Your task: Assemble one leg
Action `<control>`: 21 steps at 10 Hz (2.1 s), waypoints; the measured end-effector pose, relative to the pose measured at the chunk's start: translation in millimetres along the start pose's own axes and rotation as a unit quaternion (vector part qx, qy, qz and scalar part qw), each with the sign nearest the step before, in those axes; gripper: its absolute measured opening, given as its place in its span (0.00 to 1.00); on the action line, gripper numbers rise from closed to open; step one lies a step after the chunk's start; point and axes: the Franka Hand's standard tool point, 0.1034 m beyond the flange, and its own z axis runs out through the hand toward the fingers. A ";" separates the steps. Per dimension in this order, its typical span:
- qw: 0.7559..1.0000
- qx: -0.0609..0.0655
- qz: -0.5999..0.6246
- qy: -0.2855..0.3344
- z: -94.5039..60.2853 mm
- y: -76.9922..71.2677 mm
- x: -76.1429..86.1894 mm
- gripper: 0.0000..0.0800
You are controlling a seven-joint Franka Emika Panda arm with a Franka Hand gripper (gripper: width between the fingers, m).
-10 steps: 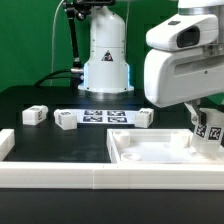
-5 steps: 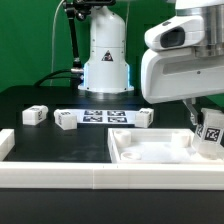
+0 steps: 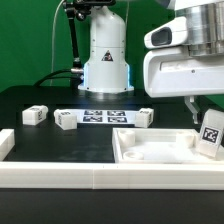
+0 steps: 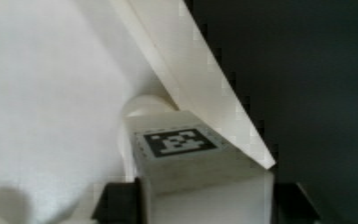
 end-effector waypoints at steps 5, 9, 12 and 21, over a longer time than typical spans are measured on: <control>0.994 0.009 0.105 0.023 -0.3 1.0 0.7 0.40; 0.997 0.007 0.076 0.023 0.7 0.7 -0.2 0.78; 0.991 -0.021 -0.128 0.026 2.5 0.4 -3.1 0.81; 0.851 -0.068 -0.521 -0.002 8.2 -1.1 -10.6 0.81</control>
Offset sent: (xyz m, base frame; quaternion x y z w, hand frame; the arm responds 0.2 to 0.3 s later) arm -0.0015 -0.0097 -0.0031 -0.0375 -0.0005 0.1296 0.9909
